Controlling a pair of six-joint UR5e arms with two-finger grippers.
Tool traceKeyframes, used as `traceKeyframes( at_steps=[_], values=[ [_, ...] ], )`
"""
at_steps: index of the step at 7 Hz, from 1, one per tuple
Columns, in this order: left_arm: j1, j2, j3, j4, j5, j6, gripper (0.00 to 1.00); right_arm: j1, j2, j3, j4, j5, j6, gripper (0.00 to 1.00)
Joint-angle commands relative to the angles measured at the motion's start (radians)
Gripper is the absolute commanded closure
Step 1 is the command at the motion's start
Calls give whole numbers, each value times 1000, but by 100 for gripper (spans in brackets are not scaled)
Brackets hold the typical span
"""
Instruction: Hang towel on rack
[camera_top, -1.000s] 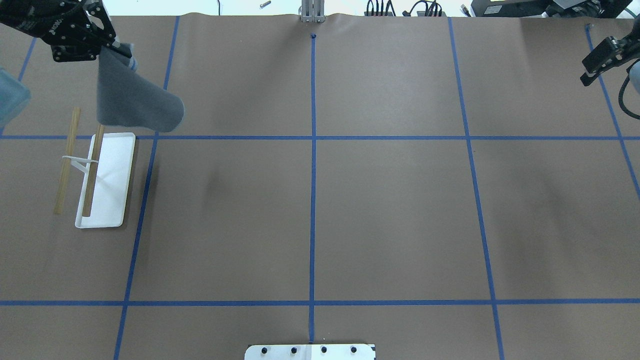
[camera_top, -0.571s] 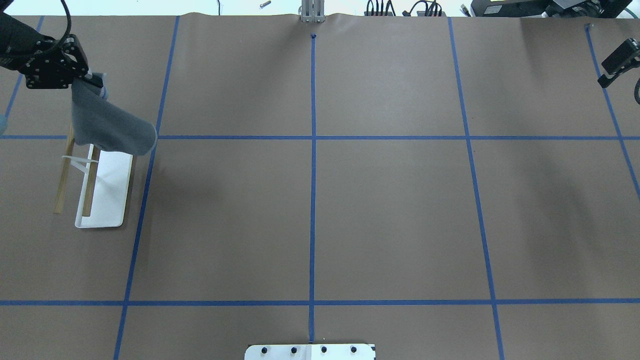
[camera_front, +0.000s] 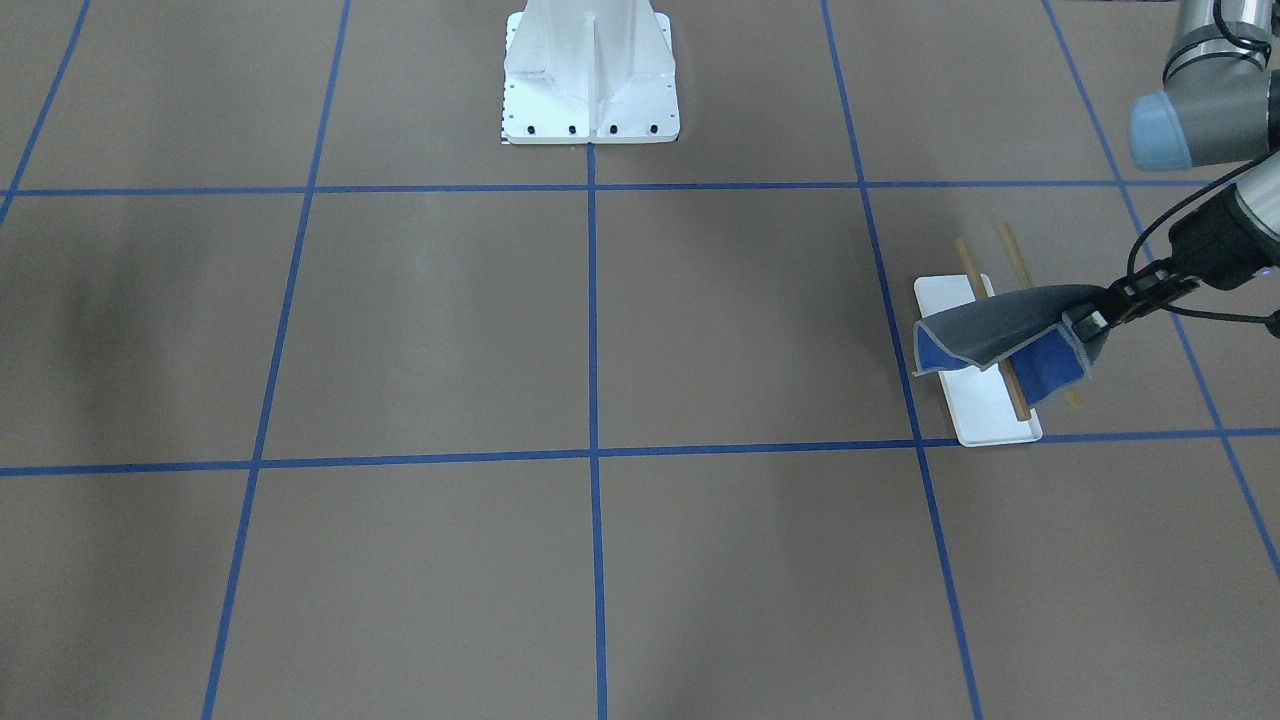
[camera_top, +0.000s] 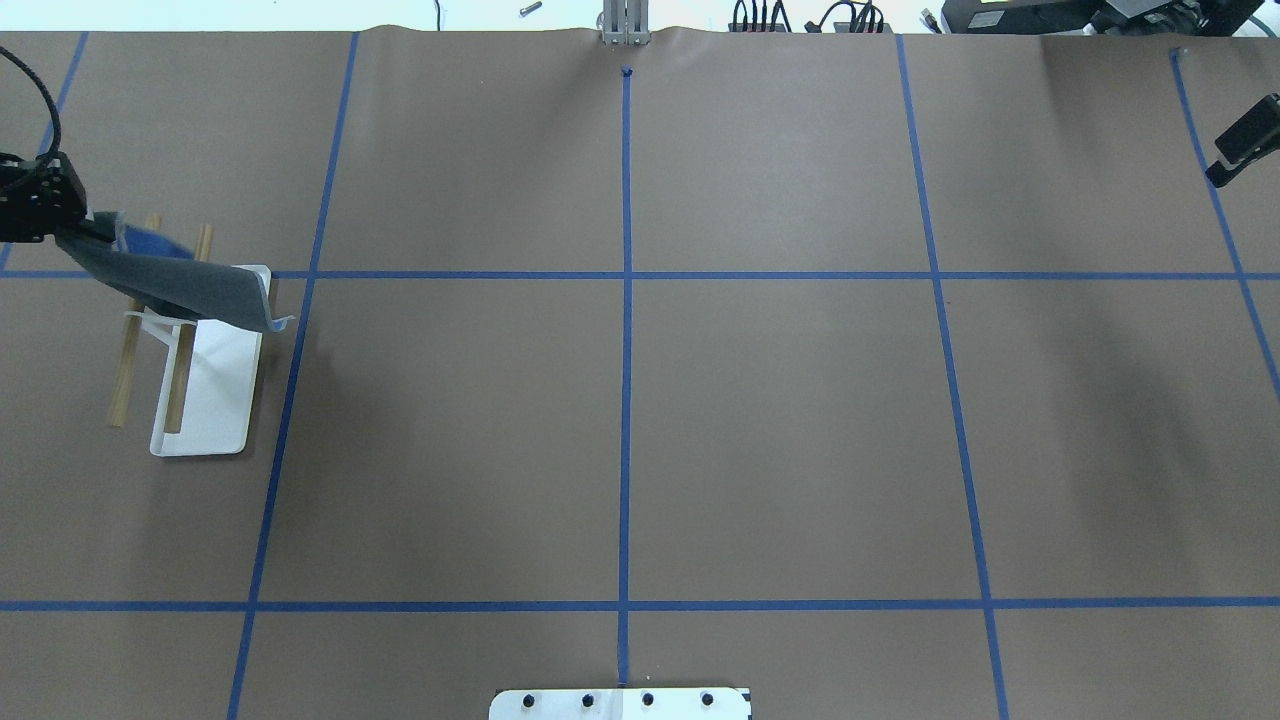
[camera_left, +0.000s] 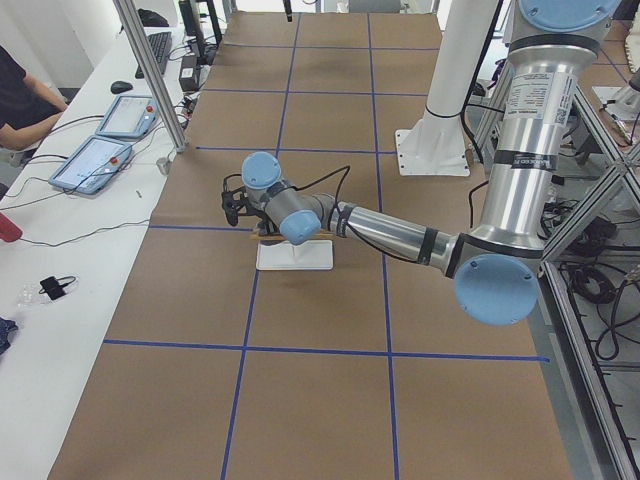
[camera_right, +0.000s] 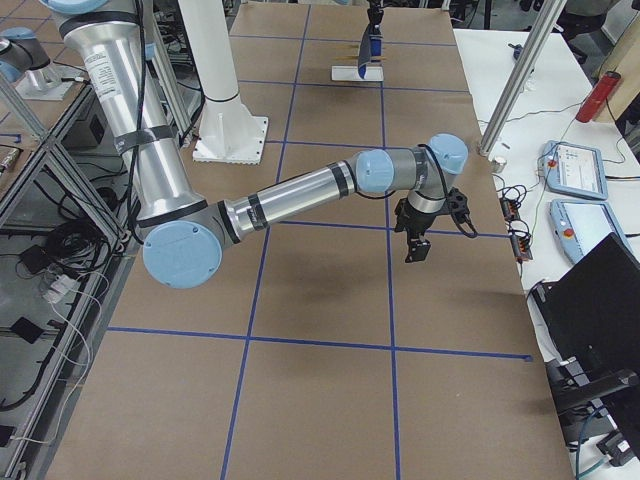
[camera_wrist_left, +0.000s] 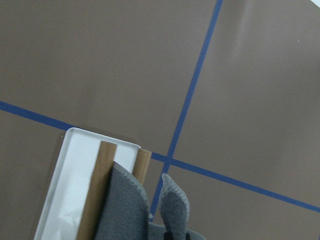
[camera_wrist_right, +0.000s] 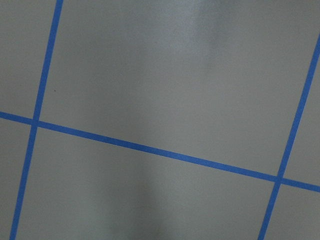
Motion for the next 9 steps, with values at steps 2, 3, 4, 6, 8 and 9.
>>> traceKeyframes(
  at_steps=[2,3,4,6,8,9],
  values=[
    [-17,68,9,0,0,110,100,2,-30,-18,34,-40,-4,0],
    [-15,68,17,2,0,111,87,2,-35,-21,34,-42,-5,0],
    [-15,53,9,-11,35,101,3,-1,-33,-34,34,-43,-5,0],
    [-20,69,11,-47,78,109,2,-3,-41,-64,34,-127,6,0],
    [-69,91,9,-52,80,114,2,-3,-39,-110,78,-154,8,0],
    [-75,117,18,-76,95,196,2,-3,-39,-113,78,-143,11,0]
  ],
)
